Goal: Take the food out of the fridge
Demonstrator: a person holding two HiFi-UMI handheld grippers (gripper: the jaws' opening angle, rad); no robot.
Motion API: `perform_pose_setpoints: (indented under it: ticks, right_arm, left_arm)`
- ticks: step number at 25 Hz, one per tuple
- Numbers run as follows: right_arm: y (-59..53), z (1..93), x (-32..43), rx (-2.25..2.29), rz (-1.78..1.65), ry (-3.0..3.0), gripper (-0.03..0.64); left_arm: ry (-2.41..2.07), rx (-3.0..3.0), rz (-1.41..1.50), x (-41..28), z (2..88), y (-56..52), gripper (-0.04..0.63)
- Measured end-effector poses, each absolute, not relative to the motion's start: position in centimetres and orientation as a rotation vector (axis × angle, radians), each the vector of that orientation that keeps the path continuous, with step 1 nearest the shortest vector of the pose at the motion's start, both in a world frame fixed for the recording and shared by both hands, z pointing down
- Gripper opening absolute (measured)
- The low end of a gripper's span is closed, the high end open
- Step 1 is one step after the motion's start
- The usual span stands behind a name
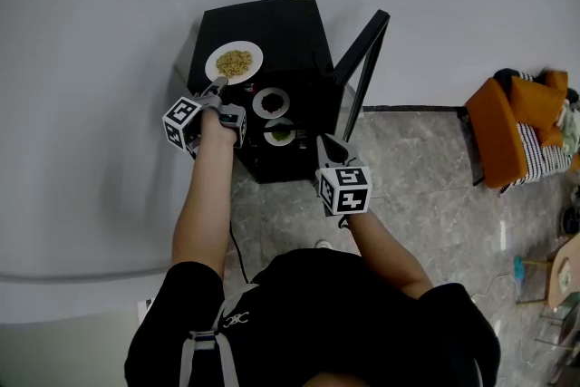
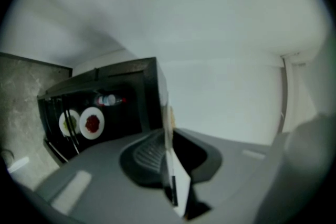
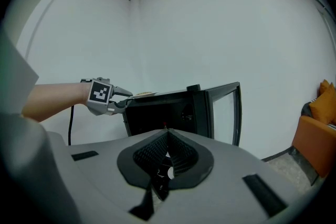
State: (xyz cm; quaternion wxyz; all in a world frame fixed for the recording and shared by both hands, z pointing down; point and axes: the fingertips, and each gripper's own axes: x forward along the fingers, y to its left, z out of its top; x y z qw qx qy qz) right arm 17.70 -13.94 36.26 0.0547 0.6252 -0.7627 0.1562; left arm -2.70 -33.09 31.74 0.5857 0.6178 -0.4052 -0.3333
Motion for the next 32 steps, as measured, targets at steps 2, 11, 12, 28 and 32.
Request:
perform_pose_setpoints:
  ticks: [2, 11, 12, 28, 32]
  right_arm:
    - [-14.0, 36.3, 17.5, 1.898, 0.479, -2.313, -0.002]
    - [-14.1, 36.6, 16.0, 1.879, 0.497, -2.325, -0.002]
    - [-14.1, 36.6, 15.7, 1.875, 0.495, -2.331, -0.002]
    - [-14.2, 33.2, 9.5, 1.822, 0.371, -2.498, -0.002]
    - [-14.0, 33.9, 7.4, 1.756, 0.374, -2.514, -0.002]
  left_arm:
    - [-0.959, 1.47, -0.804, -2.9, 31.4, -33.0, 0.059]
    - [-1.022, 1.731, -0.766, -3.7, 30.3, -27.8, -0.003]
    - [-1.048, 1.794, -0.722, -3.7, 30.3, -27.0, -0.003]
    - [-1.464, 2.647, 0.142, -2.6, 32.4, -13.6, -0.003]
    - [-1.437, 2.568, 0.207, -3.0, 34.9, -13.4, -0.003]
